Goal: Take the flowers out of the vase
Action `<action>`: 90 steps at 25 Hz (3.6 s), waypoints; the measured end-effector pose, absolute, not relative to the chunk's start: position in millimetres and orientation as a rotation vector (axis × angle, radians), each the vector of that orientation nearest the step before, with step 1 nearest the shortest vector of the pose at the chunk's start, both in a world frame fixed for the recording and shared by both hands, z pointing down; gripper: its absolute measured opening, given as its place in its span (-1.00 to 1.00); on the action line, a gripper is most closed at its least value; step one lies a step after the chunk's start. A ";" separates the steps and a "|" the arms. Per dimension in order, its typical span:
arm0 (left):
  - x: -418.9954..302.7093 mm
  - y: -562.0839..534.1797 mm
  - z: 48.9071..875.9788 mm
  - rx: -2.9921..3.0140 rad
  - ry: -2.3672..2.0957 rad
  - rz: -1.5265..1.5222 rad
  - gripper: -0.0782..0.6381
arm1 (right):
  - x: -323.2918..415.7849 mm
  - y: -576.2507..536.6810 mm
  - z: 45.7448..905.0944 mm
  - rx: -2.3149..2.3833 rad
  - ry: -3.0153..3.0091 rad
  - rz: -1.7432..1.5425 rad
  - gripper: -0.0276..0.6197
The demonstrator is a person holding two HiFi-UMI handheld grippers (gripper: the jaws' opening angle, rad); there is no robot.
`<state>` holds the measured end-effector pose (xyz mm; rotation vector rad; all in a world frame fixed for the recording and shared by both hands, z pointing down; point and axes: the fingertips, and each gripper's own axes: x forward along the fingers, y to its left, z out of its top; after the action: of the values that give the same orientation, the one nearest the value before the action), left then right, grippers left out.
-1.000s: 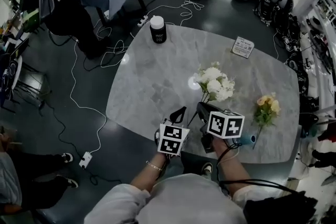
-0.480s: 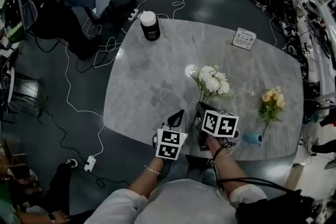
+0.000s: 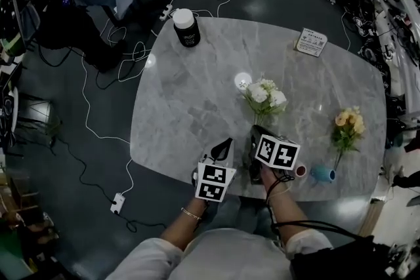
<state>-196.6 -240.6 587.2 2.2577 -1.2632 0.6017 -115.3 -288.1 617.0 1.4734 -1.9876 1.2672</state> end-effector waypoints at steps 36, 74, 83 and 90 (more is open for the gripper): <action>-210.9 -215.6 595.9 2.197 -1.301 0.570 -0.76 | -114.6 -272.3 603.3 1.557 -1.990 1.234 -0.59; -143.1 -180.5 486.7 2.388 -1.341 0.439 -0.76 | -41.2 -161.0 440.9 1.684 -2.299 0.781 -0.88; -87.9 -131.4 466.3 2.381 -1.430 0.403 -0.76 | 66.2 -112.8 423.0 1.825 -2.294 0.745 -0.88; -30.4 -55.7 463.1 2.366 -1.462 0.427 -0.76 | 132.9 -42.6 437.8 1.836 -2.274 0.811 -0.88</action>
<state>-30.4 -55.7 463.1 2.3660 -1.4617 0.4274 132.9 -42.6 437.8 1.8356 -2.2736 0.8113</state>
